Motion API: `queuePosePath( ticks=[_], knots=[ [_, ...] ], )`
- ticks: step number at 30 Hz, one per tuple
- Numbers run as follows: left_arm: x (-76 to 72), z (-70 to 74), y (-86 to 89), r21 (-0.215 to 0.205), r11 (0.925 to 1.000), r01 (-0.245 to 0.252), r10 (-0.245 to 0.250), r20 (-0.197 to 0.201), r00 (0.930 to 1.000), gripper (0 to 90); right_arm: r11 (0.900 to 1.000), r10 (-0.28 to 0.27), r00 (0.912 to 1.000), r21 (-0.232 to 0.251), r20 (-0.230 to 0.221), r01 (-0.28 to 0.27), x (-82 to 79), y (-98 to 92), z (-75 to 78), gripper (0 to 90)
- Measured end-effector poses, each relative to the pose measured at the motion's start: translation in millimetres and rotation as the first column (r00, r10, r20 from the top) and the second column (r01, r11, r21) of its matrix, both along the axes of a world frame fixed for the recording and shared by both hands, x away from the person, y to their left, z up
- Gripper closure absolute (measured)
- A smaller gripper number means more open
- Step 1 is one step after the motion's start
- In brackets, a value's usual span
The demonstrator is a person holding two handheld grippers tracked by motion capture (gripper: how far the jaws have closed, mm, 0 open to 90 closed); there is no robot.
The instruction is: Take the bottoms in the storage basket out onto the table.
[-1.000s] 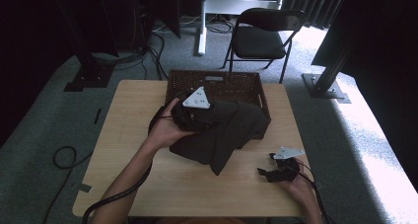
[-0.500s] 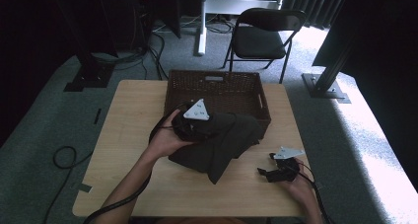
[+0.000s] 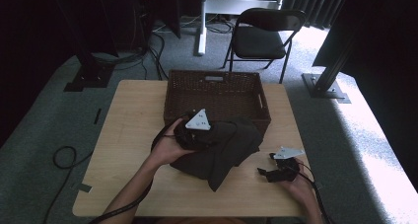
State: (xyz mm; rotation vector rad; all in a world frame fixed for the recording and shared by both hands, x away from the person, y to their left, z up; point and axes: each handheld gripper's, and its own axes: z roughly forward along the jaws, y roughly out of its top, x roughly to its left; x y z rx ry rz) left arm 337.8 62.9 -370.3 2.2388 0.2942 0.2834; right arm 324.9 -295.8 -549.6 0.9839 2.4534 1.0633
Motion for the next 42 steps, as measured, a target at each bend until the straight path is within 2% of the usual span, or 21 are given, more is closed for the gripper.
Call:
queuePosePath(
  ticks=[7, 13, 15, 16, 20, 27, 33, 36, 42],
  knots=[
    [-1.6, -13.2, -1.4, 0.002, 1.0000, -0.002, 0.002, -0.024, 0.9997, 63.6, 1.000, -0.001, 1.0000, 0.000, -0.002, 0.001, -0.1, 0.0, 0.0, 15.7],
    [-1.7, -26.0, -4.8, 0.034, 0.9994, -0.002, 0.003, -0.031, 0.9995, 63.5, 1.000, -0.001, 1.0000, 0.000, -0.002, 0.001, -0.1, 0.0, 0.0, 15.7],
    [-1.7, -26.0, -4.8, 0.034, 0.9994, -0.002, 0.003, -0.031, 0.9995, 63.5, 1.000, 0.000, 1.0000, 0.000, -0.002, 0.000, -0.1, 0.0, 0.0, 15.7],
    [-1.0, -34.9, -6.2, 0.046, 0.9989, -0.002, 0.004, -0.040, 0.9992, 63.5, 1.000, -0.001, 1.0000, 0.000, -0.002, 0.001, -0.1, 0.0, 0.0, 15.7],
    [-0.9, -43.0, -7.5, 0.065, 0.9978, -0.010, 0.013, -0.046, 0.9988, 63.4, 1.000, -0.001, 1.0000, 0.000, -0.003, 0.001, -0.1, 0.0, 0.1, 15.7],
    [1.2, -56.2, -7.7, 0.072, 0.9971, -0.026, 0.030, -0.060, 0.9977, 63.2, 1.000, -0.001, 1.0000, 0.001, -0.002, 0.001, -0.1, 0.1, -0.1, 15.7],
    [0.4, -63.9, -9.6, 0.077, 0.9968, -0.021, 0.027, -0.075, 0.9968, 62.9, 1.000, -0.001, 1.0000, 0.001, -0.002, 0.001, -0.2, 0.1, -0.1, 15.7],
    [-1.7, -68.1, -11.3, 0.090, 0.9960, -0.001, 0.008, -0.083, 0.9965, 62.8, 1.000, -0.001, 1.0000, 0.000, -0.001, 0.001, -0.1, 0.1, -0.1, 15.7],
    [-1.7, -71.7, -10.3, 0.088, 0.9961, -0.008, 0.016, -0.095, 0.9954, 62.7, 1.000, 0.000, 1.0000, 0.000, -0.001, 0.000, -0.1, 0.0, -0.1, 15.7]
  ],
)
